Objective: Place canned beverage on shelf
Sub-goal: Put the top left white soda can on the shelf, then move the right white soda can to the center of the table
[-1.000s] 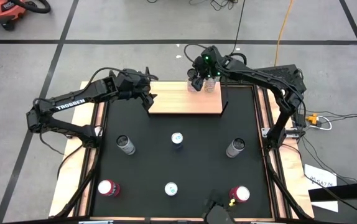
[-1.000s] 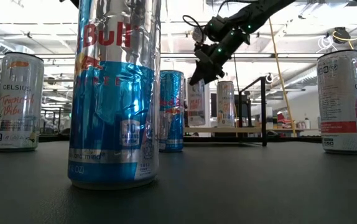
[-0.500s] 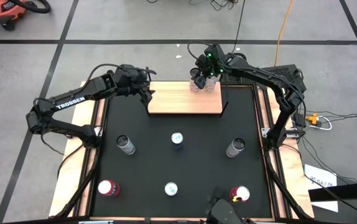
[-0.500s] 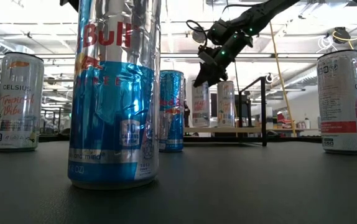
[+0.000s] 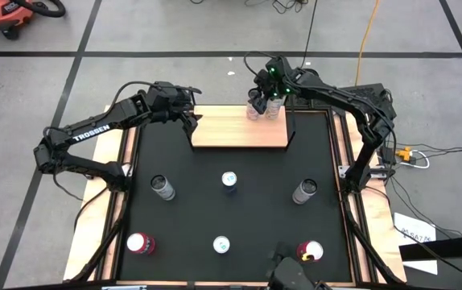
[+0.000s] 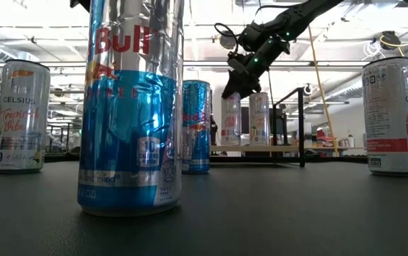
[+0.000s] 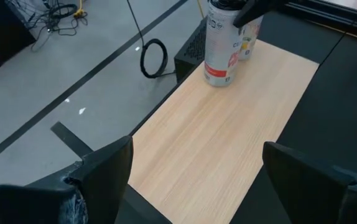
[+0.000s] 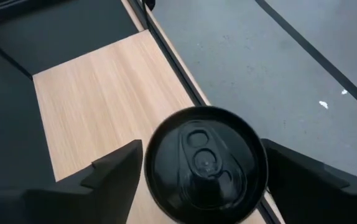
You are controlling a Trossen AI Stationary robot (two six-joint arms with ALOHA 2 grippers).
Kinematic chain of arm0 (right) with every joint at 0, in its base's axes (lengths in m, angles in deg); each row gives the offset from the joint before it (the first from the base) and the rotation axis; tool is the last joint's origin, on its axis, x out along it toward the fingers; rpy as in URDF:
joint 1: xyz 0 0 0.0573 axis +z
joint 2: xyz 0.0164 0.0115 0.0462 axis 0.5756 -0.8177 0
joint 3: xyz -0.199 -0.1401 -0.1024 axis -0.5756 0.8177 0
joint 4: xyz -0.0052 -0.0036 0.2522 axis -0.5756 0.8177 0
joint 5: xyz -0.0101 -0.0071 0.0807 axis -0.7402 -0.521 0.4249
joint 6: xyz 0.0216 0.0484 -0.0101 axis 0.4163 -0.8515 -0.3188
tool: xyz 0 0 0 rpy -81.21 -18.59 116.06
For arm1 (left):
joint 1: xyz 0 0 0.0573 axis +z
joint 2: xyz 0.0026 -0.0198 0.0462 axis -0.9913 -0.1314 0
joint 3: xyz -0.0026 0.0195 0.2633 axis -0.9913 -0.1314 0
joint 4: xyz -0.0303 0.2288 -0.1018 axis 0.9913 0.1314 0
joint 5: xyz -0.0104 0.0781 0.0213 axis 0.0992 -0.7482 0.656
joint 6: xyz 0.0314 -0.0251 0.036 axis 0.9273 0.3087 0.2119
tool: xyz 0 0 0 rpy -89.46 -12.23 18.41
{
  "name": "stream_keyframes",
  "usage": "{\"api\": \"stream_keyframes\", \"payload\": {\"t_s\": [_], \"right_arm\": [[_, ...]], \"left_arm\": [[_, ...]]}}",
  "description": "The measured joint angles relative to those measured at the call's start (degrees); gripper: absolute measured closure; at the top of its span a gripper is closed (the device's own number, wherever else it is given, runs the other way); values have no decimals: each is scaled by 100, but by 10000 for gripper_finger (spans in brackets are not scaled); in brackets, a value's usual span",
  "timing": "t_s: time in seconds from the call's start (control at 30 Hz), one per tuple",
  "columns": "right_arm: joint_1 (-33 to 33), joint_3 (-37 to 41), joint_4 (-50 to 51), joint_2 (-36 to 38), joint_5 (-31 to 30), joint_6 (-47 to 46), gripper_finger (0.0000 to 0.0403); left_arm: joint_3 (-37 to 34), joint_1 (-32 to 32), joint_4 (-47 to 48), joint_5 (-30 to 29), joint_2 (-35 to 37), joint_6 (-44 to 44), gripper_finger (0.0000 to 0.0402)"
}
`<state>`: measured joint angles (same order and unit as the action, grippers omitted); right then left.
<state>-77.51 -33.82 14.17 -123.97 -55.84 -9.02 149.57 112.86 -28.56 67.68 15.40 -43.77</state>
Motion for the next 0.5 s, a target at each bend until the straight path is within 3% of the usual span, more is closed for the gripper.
{"api": "stream_keyframes", "payload": {"t_s": [0.3, 0.5], "right_arm": [[0, 0, -342, 234, -19, -227, 95], [24, 0, -376, 802, -459, -1116, 96]], "left_arm": [[293, 0, 475, -20, 66, 9, 45], [901, -57, 1148, -387, 415, -158, 45]]}}
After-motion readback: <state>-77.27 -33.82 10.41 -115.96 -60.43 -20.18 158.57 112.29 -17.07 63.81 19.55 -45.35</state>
